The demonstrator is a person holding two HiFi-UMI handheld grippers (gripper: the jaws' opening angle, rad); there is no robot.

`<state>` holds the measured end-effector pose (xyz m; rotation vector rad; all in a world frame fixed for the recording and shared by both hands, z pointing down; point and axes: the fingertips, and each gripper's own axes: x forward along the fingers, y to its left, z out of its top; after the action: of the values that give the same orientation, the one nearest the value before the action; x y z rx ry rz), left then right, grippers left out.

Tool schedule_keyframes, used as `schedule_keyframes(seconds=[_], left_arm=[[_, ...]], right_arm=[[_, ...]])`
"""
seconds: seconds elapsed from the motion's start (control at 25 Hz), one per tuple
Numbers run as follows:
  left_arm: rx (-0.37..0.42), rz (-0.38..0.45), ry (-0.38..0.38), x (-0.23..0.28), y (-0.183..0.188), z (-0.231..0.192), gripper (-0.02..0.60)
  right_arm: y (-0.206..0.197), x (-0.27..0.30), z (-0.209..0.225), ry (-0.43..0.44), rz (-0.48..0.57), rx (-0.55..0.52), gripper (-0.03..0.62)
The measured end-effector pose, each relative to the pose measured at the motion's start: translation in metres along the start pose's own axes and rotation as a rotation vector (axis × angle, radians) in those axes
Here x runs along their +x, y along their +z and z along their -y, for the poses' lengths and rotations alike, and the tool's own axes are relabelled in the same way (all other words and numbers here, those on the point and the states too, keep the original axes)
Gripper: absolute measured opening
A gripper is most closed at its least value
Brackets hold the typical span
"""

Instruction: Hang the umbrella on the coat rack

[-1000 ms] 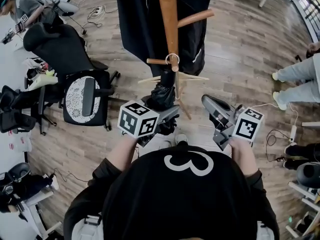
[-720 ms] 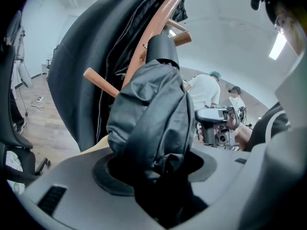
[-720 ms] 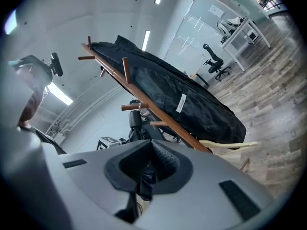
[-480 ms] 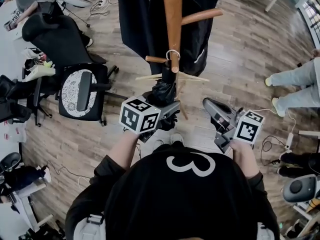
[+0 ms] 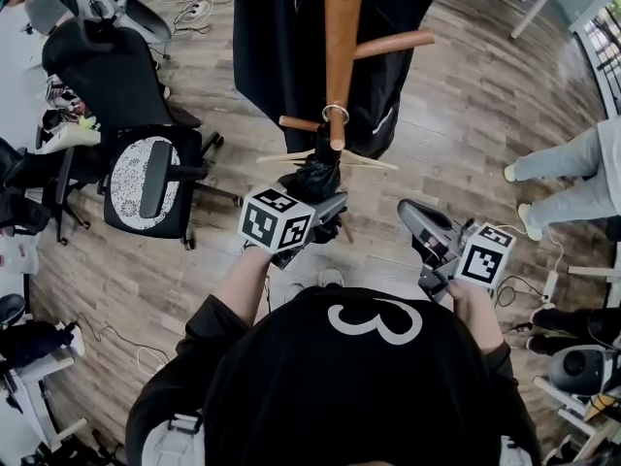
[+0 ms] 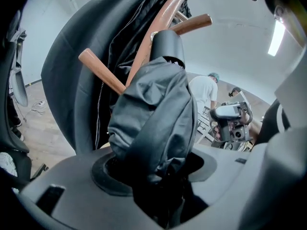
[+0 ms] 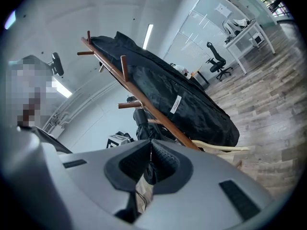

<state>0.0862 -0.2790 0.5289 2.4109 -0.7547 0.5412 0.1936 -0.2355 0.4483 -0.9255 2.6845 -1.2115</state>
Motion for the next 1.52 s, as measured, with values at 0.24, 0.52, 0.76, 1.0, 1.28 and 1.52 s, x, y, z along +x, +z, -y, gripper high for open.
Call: schedule_keyframes(seconds=[0.24,0.52,0.76,1.0,1.28,1.52], left_arm=[[0.04,0.012,0.027,0.017,0.01,-0.003,0.273],[0.079,0.052,0.178,0.023,0.013,-0.021,0.283],[0.047,0.076,0.217,-0.004,0.004,-0.031,0.293],[-0.123,0.117,0.138,-0.048,0.004,-0.005,0.269],[-0.143,0.211,-0.05,-0.135,0.013,0.071,0.092],[-0.049,0.29,-0.13,-0.211,0.017,0.13,0.021]], right_arm=[[0.011,-0.009,0.014,-0.005,-0.004,0.005,0.028],[0.004,-0.013,0.02,-0.006,-0.016,0.022,0.028],[-0.004,0.004,0.002,0.025,-0.012,0.006,0.028],[0.003,0.011,-0.034,0.066,-0.009,-0.049,0.028],[-0.02,0.017,-0.094,0.126,0.023,-0.082,0.028],[-0.046,0.018,-0.15,0.182,0.041,-0.124,0.028]])
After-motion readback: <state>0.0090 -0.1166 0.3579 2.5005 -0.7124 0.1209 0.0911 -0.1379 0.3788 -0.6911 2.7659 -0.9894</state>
